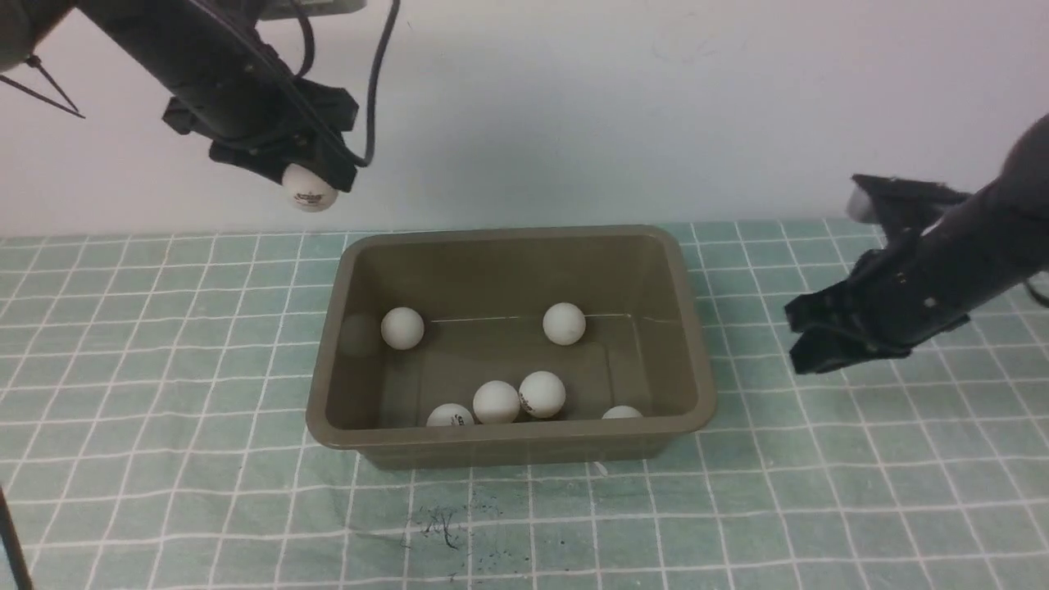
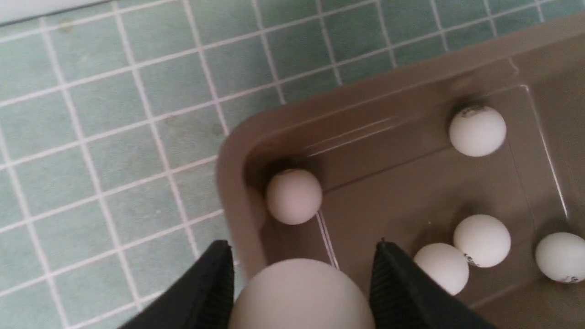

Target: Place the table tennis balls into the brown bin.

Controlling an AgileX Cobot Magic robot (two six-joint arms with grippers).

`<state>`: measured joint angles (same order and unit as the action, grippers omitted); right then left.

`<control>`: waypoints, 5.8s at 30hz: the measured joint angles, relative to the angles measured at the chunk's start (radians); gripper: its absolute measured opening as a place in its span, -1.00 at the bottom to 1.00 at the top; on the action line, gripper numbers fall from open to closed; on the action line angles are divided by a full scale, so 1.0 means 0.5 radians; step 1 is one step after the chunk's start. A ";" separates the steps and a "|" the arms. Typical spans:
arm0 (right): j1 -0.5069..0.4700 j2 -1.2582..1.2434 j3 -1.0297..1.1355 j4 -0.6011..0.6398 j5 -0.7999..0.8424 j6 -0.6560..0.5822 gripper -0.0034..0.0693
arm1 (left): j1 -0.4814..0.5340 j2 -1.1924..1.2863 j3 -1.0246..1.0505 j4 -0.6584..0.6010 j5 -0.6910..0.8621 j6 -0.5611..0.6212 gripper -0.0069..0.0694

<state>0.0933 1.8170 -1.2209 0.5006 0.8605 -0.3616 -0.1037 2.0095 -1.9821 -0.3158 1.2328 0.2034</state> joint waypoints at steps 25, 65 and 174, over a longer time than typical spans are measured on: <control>0.241 0.402 -0.006 0.612 -0.474 -0.337 0.01 | -0.323 0.285 -0.144 0.280 -0.002 -0.148 -0.29; 0.095 -1.003 -0.449 -0.103 0.147 0.241 -0.88 | 0.152 -0.999 0.766 -0.250 -0.014 0.192 -0.83; 0.091 -3.461 1.520 -0.673 -1.224 0.677 -0.95 | 0.139 -4.040 4.013 0.478 -1.696 -0.007 -0.83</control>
<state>0.1388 0.0866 -0.4609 0.1642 0.2487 -0.0232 -0.0344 -0.0105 0.0246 -0.0766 0.3847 0.1999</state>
